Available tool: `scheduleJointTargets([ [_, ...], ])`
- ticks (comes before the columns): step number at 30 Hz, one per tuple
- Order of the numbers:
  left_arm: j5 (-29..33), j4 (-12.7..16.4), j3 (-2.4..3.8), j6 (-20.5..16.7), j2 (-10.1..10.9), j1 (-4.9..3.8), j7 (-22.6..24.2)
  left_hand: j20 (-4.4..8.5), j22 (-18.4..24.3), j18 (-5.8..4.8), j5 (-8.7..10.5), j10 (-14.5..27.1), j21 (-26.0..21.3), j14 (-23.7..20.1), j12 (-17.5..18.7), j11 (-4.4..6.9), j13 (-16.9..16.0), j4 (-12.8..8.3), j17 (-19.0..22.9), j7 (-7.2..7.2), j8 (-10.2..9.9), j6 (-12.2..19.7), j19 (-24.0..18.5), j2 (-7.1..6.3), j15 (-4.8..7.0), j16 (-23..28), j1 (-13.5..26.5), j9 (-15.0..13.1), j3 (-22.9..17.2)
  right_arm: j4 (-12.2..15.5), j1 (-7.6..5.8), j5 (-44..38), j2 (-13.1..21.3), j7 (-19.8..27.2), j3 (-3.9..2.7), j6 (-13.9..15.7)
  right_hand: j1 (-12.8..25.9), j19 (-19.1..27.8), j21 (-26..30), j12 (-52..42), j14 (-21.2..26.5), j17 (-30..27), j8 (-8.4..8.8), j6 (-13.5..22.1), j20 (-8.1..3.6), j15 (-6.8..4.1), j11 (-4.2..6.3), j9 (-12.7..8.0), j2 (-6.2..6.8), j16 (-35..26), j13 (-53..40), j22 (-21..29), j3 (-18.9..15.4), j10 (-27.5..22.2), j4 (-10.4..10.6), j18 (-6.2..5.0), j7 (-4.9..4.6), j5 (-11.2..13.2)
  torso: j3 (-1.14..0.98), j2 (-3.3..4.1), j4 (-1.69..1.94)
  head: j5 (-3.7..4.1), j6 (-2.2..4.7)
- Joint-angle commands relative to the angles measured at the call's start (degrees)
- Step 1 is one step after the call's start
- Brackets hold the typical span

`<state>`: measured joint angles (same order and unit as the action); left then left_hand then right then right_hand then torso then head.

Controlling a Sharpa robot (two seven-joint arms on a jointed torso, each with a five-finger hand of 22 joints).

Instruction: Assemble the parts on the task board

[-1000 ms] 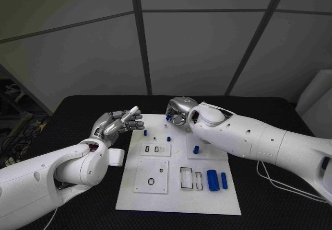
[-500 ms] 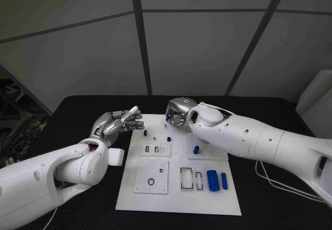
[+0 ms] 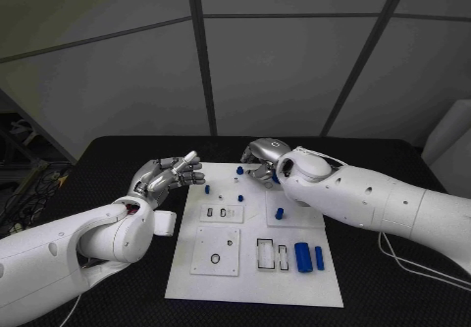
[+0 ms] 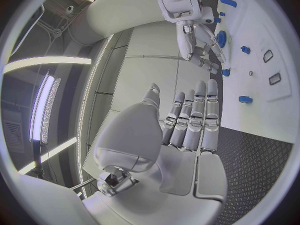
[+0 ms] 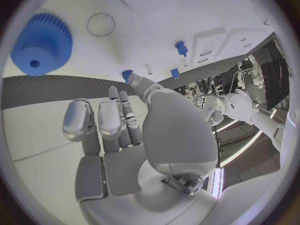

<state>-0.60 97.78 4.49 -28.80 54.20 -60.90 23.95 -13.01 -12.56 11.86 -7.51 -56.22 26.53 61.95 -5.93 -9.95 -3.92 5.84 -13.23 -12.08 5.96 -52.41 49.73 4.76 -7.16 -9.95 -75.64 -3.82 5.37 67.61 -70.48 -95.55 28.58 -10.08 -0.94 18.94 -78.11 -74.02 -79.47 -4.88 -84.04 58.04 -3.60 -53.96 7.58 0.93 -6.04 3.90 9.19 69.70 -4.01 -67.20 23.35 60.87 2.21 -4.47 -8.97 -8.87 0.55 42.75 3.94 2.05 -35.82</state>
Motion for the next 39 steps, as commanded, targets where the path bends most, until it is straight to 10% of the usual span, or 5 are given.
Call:
scheduleJointTargets([
  [1, -0.5, 0.1, 0.05, 1.1, 0.1, -0.10, 0.1, -0.21, -0.1, -1.59, -0.02, 0.5, 0.2, -0.3, 0.3, -0.05, 0.1, -0.4, -0.1, -0.36, -0.3, -0.1, -0.4, 0.16, -0.02, 0.3, -0.3, 0.1, 0.0, 2.9, -0.11, 2.4, 2.6, 0.8, -0.05, 5.0, -0.3, -0.6, -0.1, -0.7, -0.6, 0.2, -0.41, -0.5, -0.17, 0.17, 0.06, 0.2, 0.15, 0.1, -0.1, -0.5, -0.3, 1.2, 0.1, -0.32, -0.43, -0.7, -0.01, -0.03, -0.13, 0.03, 0.21],
  [12, -0.5, -0.1, 0.04, 1.4, 0.2, -0.10, -0.1, -0.21, -0.1, -1.59, -0.02, 0.6, 0.2, -0.3, 0.3, -0.06, 0.1, -0.4, -0.1, -0.34, -0.3, -0.1, -0.4, 0.16, -0.02, 0.3, -0.2, 0.1, 0.0, 8.9, -0.24, 14.8, 12.3, 0.1, -1.01, 0.6, 2.4, -5.6, -3.5, -13.0, -2.5, 7.3, -0.38, -0.2, -2.91, -3.15, 4.06, 0.1, 2.20, 5.6, -7.6, -7.4, -6.6, 19.0, 3.2, 1.15, 1.71, -2.0, -0.27, -0.24, -0.85, 0.27, 0.58],
  [20, -0.5, -0.3, 0.04, 1.7, 0.0, -0.08, -0.2, -0.21, -0.1, -1.59, -0.02, 0.6, 0.2, -0.3, 0.3, -0.06, 0.1, -0.4, -0.1, -0.34, -0.3, -0.1, -0.4, 0.16, -0.02, 0.3, -0.2, 0.1, 0.0, 8.0, -0.29, 17.6, 13.8, -2.5, -1.38, -6.2, -3.3, -10.1, -7.0, -55.2, -3.6, 18.5, -2.48, 3.8, -2.14, -1.56, 3.00, 0.4, -0.23, 13.3, -53.1, -14.5, -19.8, 16.0, 9.9, 2.60, 0.66, -2.7, -0.26, -0.16, -0.73, 0.67, 0.47],
  [39, -0.5, -0.4, 0.04, 1.7, -0.1, -0.08, -0.3, -0.22, -0.1, -1.58, -0.02, 0.5, 0.3, -0.2, 0.3, -0.05, 0.1, -0.4, -0.1, -0.29, -0.3, -0.1, -0.4, 0.18, -0.02, 0.3, -0.3, 0.1, 0.0, 4.5, -0.29, 18.0, 11.8, -4.4, -1.44, -12.0, -4.7, -11.0, -7.6, -61.0, -3.9, 20.4, -3.65, 4.3, -1.80, -1.57, 2.51, 0.5, -1.04, 14.5, -60.1, -16.0, -20.4, 17.1, 12.5, 2.88, 0.28, -3.5, -0.18, -0.18, -0.75, 0.68, -0.22],
])
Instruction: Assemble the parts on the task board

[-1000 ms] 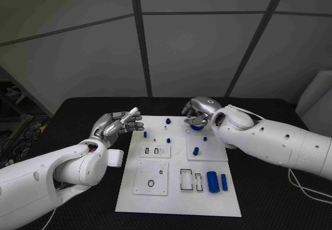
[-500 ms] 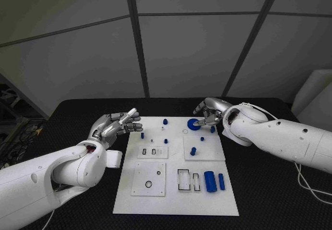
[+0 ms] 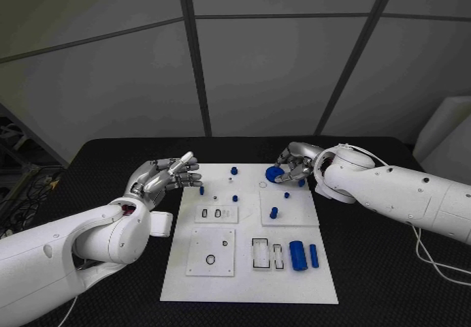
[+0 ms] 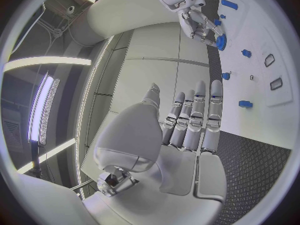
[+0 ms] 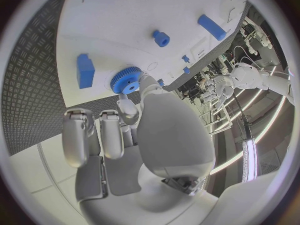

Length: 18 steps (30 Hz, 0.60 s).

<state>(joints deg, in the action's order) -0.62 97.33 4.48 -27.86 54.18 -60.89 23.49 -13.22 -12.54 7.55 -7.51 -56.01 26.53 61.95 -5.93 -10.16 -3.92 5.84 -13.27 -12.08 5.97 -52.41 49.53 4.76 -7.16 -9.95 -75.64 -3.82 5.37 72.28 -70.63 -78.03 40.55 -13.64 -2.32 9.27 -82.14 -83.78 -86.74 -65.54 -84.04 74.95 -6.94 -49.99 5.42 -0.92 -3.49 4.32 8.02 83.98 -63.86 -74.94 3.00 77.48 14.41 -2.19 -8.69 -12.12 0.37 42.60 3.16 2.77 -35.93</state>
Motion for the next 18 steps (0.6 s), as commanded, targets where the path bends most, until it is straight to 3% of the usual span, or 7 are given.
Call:
scheduleJointTargets([
  [1, -0.5, 0.0, 0.04, 0.8, 0.0, -0.09, 0.2, -0.01, -0.1, 2.72, -0.02, 0.3, 0.3, -0.2, 0.3, 0.16, 0.1, -0.4, -0.1, -0.30, -0.3, -0.1, -0.2, 0.18, -0.02, 0.3, -0.3, 0.1, 0.0, -0.3, -0.14, 0.5, -0.2, -0.9, -0.06, -2.4, -0.8, -1.2, -0.3, -0.5, -3.9, 3.5, -0.41, 0.3, 0.36, 0.28, -0.03, 0.1, 0.00, 0.3, -0.5, -8.3, 0.0, 0.5, 0.3, 0.61, -0.01, -0.3, 0.00, -0.03, 0.02, -0.06, -0.11],
  [12, -0.5, 0.0, 0.04, 0.8, -0.1, -0.09, 0.2, -0.01, -0.1, 2.72, -0.02, 0.3, 0.3, -0.2, 0.3, 0.16, 0.1, -0.4, -0.1, -0.30, -0.3, -0.1, -0.2, 0.18, -0.02, 0.3, -0.3, 0.1, 0.0, -0.9, -0.13, 0.4, -0.9, -1.1, -0.05, -2.3, -1.0, -1.6, -0.6, -4.0, -3.9, 4.1, -1.87, -1.5, 0.31, 0.17, 0.16, 0.4, -1.33, 0.6, -4.5, -8.8, 0.2, 1.9, 0.3, 0.73, 0.26, -0.8, -0.02, -0.05, -0.02, -0.07, -0.22],
  [18, -0.5, -0.1, 0.04, 0.8, -0.1, -0.09, 0.1, -0.01, -0.1, 2.72, -0.02, 0.3, 0.3, -0.2, 0.3, 0.16, 0.1, -0.4, -0.1, -0.30, -0.3, -0.1, -0.2, 0.18, -0.02, 0.3, -0.3, 0.1, 0.0, -1.1, -0.13, -1.4, -1.1, -1.5, -0.05, -1.0, -2.7, -2.1, -0.9, -7.0, -4.0, 4.7, -3.81, -5.2, 0.11, -0.13, 0.51, 0.9, -2.97, 1.0, -7.8, -9.6, 1.2, 3.2, -1.1, 0.88, 0.63, -1.4, 0.01, -0.03, 0.02, 0.01, -0.34],
])
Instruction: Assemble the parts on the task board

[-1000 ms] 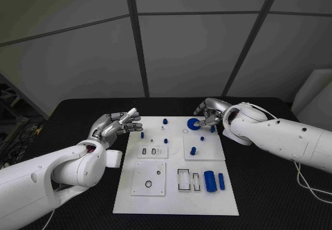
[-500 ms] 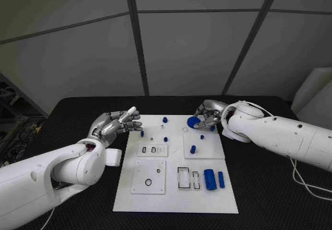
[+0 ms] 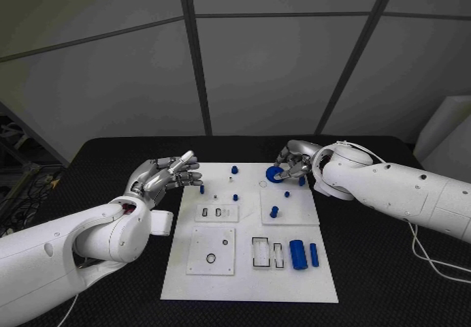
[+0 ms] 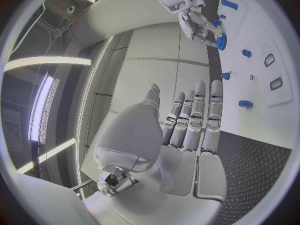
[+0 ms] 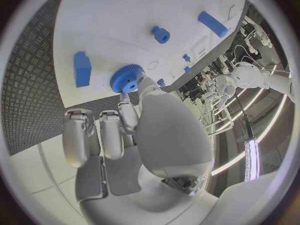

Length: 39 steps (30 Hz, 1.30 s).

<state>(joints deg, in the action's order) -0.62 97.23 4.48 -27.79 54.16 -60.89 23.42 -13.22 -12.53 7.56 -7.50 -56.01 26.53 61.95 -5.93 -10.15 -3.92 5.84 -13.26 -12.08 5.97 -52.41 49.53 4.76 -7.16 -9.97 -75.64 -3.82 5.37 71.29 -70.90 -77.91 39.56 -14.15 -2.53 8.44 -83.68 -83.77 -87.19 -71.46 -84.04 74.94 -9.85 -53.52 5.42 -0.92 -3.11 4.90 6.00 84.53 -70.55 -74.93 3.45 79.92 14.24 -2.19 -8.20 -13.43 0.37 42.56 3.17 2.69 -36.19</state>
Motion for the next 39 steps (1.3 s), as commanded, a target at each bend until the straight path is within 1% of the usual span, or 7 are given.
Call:
scheduleJointTargets([
  [1, -0.5, 0.0, 0.05, 0.7, -0.1, -0.09, 0.2, -0.02, -0.1, 2.72, -0.03, 0.3, 0.3, -0.2, 0.3, 0.17, 0.1, -0.5, -0.1, -0.27, -0.3, -0.2, -0.2, 0.19, -0.01, 0.4, -0.3, 0.0, 0.0, -0.1, 0.14, -2.0, -0.2, -1.1, 0.15, 0.1, -1.9, -2.2, -0.5, -1.4, -4.0, 4.8, -1.19, -2.3, 0.04, -0.22, 0.23, 0.4, -1.26, 0.5, -1.5, -9.8, 1.2, 1.0, -1.5, 0.93, 0.26, 0.3, 0.01, 0.03, 0.03, 0.09, -0.09],
  [5, -0.5, 0.0, 0.05, 0.7, -0.1, -0.09, 0.2, -0.02, -0.1, 2.73, -0.03, 0.3, 0.3, -0.2, 0.3, 0.19, 0.1, -0.5, -0.2, -0.24, -0.3, -0.2, -0.3, 0.20, -0.01, 0.4, -0.3, 0.0, 0.0, 0.1, 0.15, -3.8, -0.3, -1.5, 0.15, 1.2, -3.7, -2.6, -0.7, -2.3, -4.1, 5.3, -1.51, -3.3, -0.18, -0.41, 0.43, 0.4, -1.90, 0.7, -2.6, -10.2, 2.5, 1.3, -2.9, 1.04, 0.46, 2.3, -0.02, 0.05, 0.08, 0.07, -0.18],
  [9, -0.5, -0.1, 0.05, 0.7, -0.1, -0.09, 0.2, -0.02, -0.1, 2.73, -0.03, 0.3, 0.3, -0.2, 0.3, 0.19, 0.1, -0.5, -0.2, -0.24, -0.3, -0.2, -0.3, 0.20, -0.01, 0.4, -0.3, 0.0, 0.0, 0.4, 0.15, -6.7, -0.4, -1.7, 0.15, 2.1, -4.7, -2.9, -1.0, -2.7, -4.2, 5.7, -1.47, -3.7, -0.28, -0.47, 0.49, 0.2, -2.02, 0.9, -3.2, -10.8, 3.5, 1.5, -4.0, 1.17, 0.50, 2.5, 0.01, 0.01, 0.05, 0.09, -0.26],
  [14, -0.5, -0.1, 0.05, 0.7, -0.1, -0.09, 0.2, -0.02, -0.1, 2.73, -0.03, 0.3, 0.3, -0.2, 0.3, 0.19, 0.1, -0.5, -0.2, -0.24, -0.3, -0.2, -0.3, 0.20, -0.01, 0.4, -0.3, 0.0, 0.0, 1.2, 0.16, -9.3, -0.4, -1.5, 0.16, 3.3, -5.0, -3.2, -1.1, -3.1, -4.2, 5.9, -1.43, -3.9, -0.30, -0.48, 0.50, 0.1, -2.08, 1.1, -3.6, -11.1, 4.1, 1.7, -4.5, 1.24, 0.50, 2.5, -0.02, 0.01, -0.03, 0.03, -0.37],
  [24, -0.5, -0.2, 0.05, 0.8, -0.2, -0.08, 0.1, -0.02, -0.1, 2.73, -0.03, 0.3, 0.3, -0.2, 0.3, 0.19, 0.1, -0.5, -0.2, -0.24, -0.3, -0.2, -0.3, 0.20, -0.01, 0.4, -0.3, 0.0, 0.0, 5.2, 0.18, -8.6, 0.4, -1.4, 0.16, 5.8, -2.5, -3.7, -1.4, -3.4, -4.2, 6.1, -0.48, -3.8, -0.16, -0.29, 0.30, -0.6, -1.92, 1.2, -4.3, -11.8, 5.8, 1.7, -3.9, 1.39, 0.29, -1.6, 0.00, -0.01, -0.01, -0.16, -0.32],
  [31, -0.5, -0.2, 0.05, 0.8, -0.2, -0.08, 0.1, -0.02, -0.1, 2.73, -0.03, 0.3, 0.3, -0.2, 0.3, 0.19, 0.1, -0.5, -0.2, -0.24, -0.3, -0.2, -0.3, 0.20, -0.01, 0.4, -0.3, 0.0, 0.0, 9.3, 0.18, -8.1, 1.0, -2.4, 0.15, 8.7, -1.3, -4.1, -1.6, -3.6, -4.3, 6.4, 0.23, -3.6, -0.05, -0.17, 0.18, -0.9, -1.02, 1.3, -4.8, -12.4, 6.9, 1.8, -3.8, 1.54, 0.14, -4.8, 0.04, -0.04, -0.05, -0.24, -0.21],
  [39, -0.5, -0.1, 0.05, 0.8, -0.2, -0.08, 0.0, -0.03, -0.1, 2.73, -0.04, 0.3, 0.3, -0.2, 0.4, 0.19, 0.1, -0.6, -0.2, -0.26, -0.3, -0.2, -0.3, 0.21, -0.01, 0.4, -0.3, 0.0, 0.0, 11.7, 0.17, -9.3, -1.0, -3.1, 0.14, 10.8, -1.1, -4.5, -1.8, -3.5, -4.3, 6.6, 0.41, -3.7, -0.04, -0.18, 0.20, -0.9, -0.69, 1.4, -4.8, -12.8, 7.6, 1.7, -4.0, 1.64, 0.15, -5.9, 0.07, -0.01, 0.14, -0.39, -0.15],
])
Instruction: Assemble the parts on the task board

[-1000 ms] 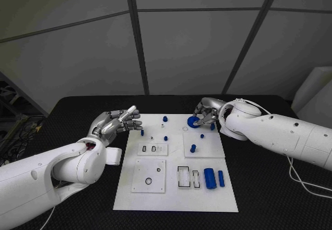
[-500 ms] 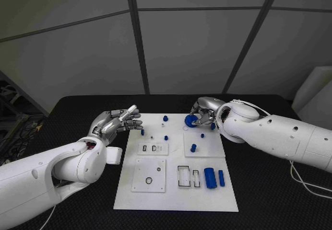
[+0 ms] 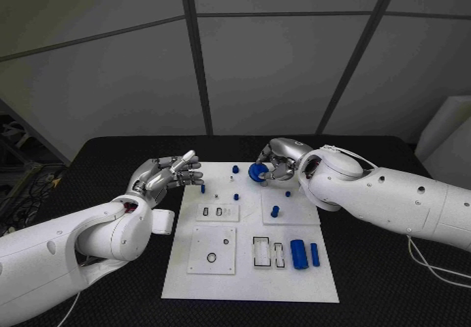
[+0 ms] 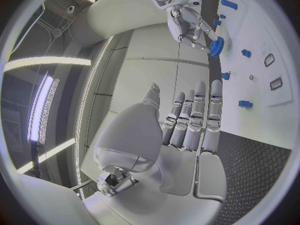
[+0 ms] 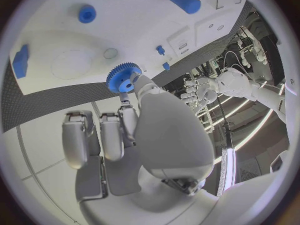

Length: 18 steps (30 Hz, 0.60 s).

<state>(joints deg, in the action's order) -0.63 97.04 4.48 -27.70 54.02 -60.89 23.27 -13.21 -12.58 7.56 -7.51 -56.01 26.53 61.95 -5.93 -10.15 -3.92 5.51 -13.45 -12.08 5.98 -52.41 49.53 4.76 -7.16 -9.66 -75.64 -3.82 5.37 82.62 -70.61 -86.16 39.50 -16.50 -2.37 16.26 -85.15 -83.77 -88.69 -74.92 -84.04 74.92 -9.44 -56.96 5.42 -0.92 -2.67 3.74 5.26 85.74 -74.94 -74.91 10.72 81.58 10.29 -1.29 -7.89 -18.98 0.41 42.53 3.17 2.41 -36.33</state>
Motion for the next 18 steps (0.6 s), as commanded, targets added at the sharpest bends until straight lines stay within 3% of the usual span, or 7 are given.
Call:
scheduleJointTargets([
  [1, -0.5, 0.1, 0.05, 0.7, 0.0, -0.08, 0.2, -0.03, -0.1, 2.73, -0.03, 0.3, 0.3, -0.2, 0.4, 0.18, 0.1, -0.2, -0.1, -0.26, -0.4, -0.2, -0.3, 0.21, -0.01, 0.1, -0.3, 0.0, 0.0, 0.4, -0.13, -1.2, -1.3, -0.8, -0.03, 3.0, 0.4, -4.5, -0.3, 0.0, -4.3, 6.7, 0.01, -0.2, -0.03, -0.17, -0.24, 0.2, 0.07, 0.2, -0.4, -12.9, 0.3, 0.0, 0.0, 0.75, -0.16, -0.4, 0.03, 0.01, 0.15, -0.12, -0.01],
  [6, -0.5, 0.1, 0.05, 0.7, 0.0, -0.08, 0.2, -0.03, -0.1, 2.73, -0.03, 0.3, 0.3, -0.2, 0.4, 0.18, 0.1, -0.2, -0.1, -0.26, -0.4, -0.2, -0.3, 0.21, -0.01, 0.1, -0.3, 0.0, 0.0, -0.6, -0.14, -1.4, -3.6, -0.8, -0.02, 2.9, 0.4, -4.5, -0.4, 0.0, -4.3, 6.7, 0.03, -0.2, -0.03, -0.17, -0.24, 0.2, 0.10, 0.3, -0.4, -12.9, 0.4, 0.0, 0.0, 0.76, -0.17, -0.4, 0.12, 0.03, 0.15, -0.34, -0.06],
  [11, -0.5, 0.2, 0.05, 0.7, -0.1, -0.09, 0.2, -0.04, -0.1, 2.73, -0.04, 0.4, 0.3, -0.3, 0.4, 0.16, 0.1, -0.3, -0.1, -0.32, -0.4, -0.2, -0.3, 0.17, -0.03, 0.2, -0.3, 0.0, 0.0, -2.5, -0.14, -1.5, -6.5, -1.2, 0.00, 2.5, 0.4, -4.6, -0.4, 0.2, -4.3, 6.7, 0.05, -0.2, -0.03, -0.17, -0.25, 0.2, 0.13, 0.3, -0.2, -13.0, 0.4, -0.1, 0.0, 0.79, -0.18, -0.5, 0.05, 0.06, 0.12, -0.52, 0.04],
  [14, -0.5, 0.2, 0.05, 0.7, -0.1, -0.10, 0.2, -0.04, -0.1, 2.73, -0.04, 0.4, 0.3, -0.3, 0.4, 0.16, 0.1, -0.3, -0.1, -0.32, -0.4, -0.2, -0.3, 0.17, -0.03, 0.2, -0.3, 0.0, 0.0, -3.5, -0.14, -1.5, -7.9, -1.4, 0.02, 2.2, 0.4, -4.6, -0.4, 0.2, -4.3, 6.7, 0.06, -0.2, -0.03, -0.17, -0.25, 0.2, 0.12, 0.3, -0.2, -13.1, 0.5, -0.2, 0.0, 0.80, -0.18, -0.5, 0.15, 0.09, 0.23, -0.63, -0.08],
  [18, -0.5, 0.2, 0.05, 0.7, -0.1, -0.10, 0.2, -0.04, -0.1, 2.73, -0.04, 0.4, 0.3, -0.3, 0.4, 0.16, 0.1, -0.3, -0.1, -0.32, -0.4, -0.2, -0.3, 0.17, -0.03, 0.2, -0.3, 0.0, 0.0, -4.8, -0.14, -1.5, -9.5, -1.7, 0.04, 1.8, 0.5, -4.7, -0.5, 0.3, -4.3, 6.7, 0.07, -0.2, -0.03, -0.17, -0.25, 0.2, 0.11, 0.3, -0.2, -13.1, 0.5, -0.2, 0.0, 0.81, -0.18, -0.5, 0.05, 0.06, 0.13, -0.86, -0.27],
])
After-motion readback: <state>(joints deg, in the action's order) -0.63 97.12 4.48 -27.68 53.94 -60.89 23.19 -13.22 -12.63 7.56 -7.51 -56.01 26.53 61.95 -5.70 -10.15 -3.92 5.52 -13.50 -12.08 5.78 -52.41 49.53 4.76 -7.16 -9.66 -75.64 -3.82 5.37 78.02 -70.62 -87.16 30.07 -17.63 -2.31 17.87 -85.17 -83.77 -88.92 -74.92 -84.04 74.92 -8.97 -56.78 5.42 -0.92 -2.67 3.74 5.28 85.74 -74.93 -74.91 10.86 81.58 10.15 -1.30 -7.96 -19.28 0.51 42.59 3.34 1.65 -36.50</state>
